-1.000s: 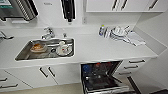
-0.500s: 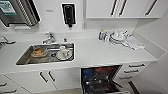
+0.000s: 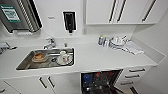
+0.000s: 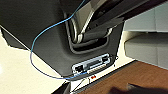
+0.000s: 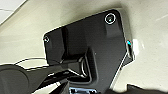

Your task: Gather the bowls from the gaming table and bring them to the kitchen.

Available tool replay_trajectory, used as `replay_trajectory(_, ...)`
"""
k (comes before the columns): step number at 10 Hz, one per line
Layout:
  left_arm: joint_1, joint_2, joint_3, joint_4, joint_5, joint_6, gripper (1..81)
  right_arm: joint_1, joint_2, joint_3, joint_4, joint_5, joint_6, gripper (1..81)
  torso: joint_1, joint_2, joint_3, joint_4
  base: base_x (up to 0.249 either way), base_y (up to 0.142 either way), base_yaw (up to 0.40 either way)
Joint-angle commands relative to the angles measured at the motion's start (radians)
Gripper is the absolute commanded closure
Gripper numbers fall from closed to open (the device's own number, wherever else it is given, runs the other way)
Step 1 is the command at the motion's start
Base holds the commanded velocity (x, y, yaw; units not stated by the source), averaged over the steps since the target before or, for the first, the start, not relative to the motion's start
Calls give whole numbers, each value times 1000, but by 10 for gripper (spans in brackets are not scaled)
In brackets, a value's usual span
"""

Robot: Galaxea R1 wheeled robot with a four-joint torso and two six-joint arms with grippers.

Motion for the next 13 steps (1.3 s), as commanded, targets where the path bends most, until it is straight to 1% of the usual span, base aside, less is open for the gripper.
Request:
replay_trajectory(1, 13, -2, 2, 5, 35, 6, 10, -24, 54, -111, -28, -12, -4, 10, 64, -100, 0, 0, 0, 0, 0)
replay_trajectory(2, 13, -2, 2, 6, 35, 6, 10, -29, 87, -139, -28, -12, -6, 10, 87, -137, 0, 0, 0, 0, 0)
replay_trajectory(4, 9, -3, 2, 5, 37, 6, 10, -33, 116, -167, -28, -12, -7, 10, 133, -211, 1, 0, 0, 0, 0)
replay_trajectory(6, 6, -5, 2, 5, 35, 6, 10, -52, 153, -232, -23, -8, -6, 10, 180, -286, 1, 0, 0, 0, 0)
replay_trajectory(8, 2, -2, 2, 7, 37, 6, 10, -50, 188, -291, -13, 29, -4, 10, 226, -359, 2, 0, 0, 0, 0)
replay_trajectory(11, 2, -9, 2, 5, 38, 5, 10, -24, 240, -350, -11, 29, 6, 10, 293, -468, 2, 0, 0, 0, 0)
replay_trajectory(12, 2, -9, 2, 5, 38, 5, 10, -4, 268, -387, 6, 29, 25, 10, 316, -504, 2, 0, 0, 0, 0)
replay_trajectory(13, 2, -9, 2, 5, 38, 5, 10, 34, 291, -427, 43, 29, 45, 10, 338, -540, 2, 0, 0, 0, 0)
